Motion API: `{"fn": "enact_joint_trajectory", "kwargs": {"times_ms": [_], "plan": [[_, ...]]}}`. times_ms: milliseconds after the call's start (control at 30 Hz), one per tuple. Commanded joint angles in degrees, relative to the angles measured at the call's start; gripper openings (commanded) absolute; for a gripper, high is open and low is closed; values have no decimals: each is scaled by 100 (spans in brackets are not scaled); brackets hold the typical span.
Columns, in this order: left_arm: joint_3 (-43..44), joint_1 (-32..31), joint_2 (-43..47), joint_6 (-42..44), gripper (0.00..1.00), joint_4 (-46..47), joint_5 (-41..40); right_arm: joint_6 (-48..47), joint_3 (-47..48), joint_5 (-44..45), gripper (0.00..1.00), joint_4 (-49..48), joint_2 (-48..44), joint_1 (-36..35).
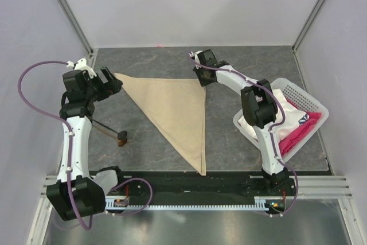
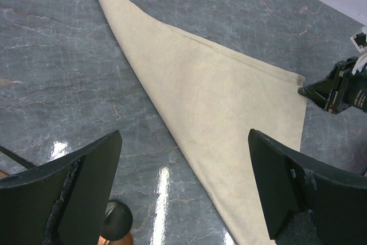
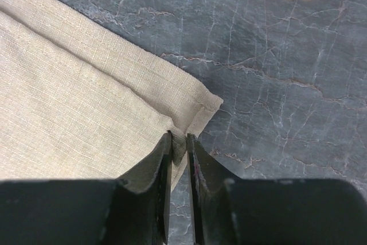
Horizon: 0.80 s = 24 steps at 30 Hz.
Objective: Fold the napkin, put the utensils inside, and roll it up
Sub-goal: Move the napkin to the centre of the board
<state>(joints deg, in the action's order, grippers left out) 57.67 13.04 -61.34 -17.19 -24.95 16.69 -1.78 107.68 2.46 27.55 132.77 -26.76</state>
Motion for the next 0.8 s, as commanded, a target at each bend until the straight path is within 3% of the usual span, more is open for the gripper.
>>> {"fn": "enact_joint_trajectory", "kwargs": {"times_ms": [0, 267, 767], "plan": [[-28, -12, 8, -162, 99, 245, 133, -24, 16, 97, 19, 31, -322, -4], [-28, -21, 17, -162, 99, 254, 151, -59, 147, 141, 0, 49, -296, -57], [-36, -29, 17, -162, 98, 254, 142, -50, 833, 220, 0, 84, 144, -48]]}}
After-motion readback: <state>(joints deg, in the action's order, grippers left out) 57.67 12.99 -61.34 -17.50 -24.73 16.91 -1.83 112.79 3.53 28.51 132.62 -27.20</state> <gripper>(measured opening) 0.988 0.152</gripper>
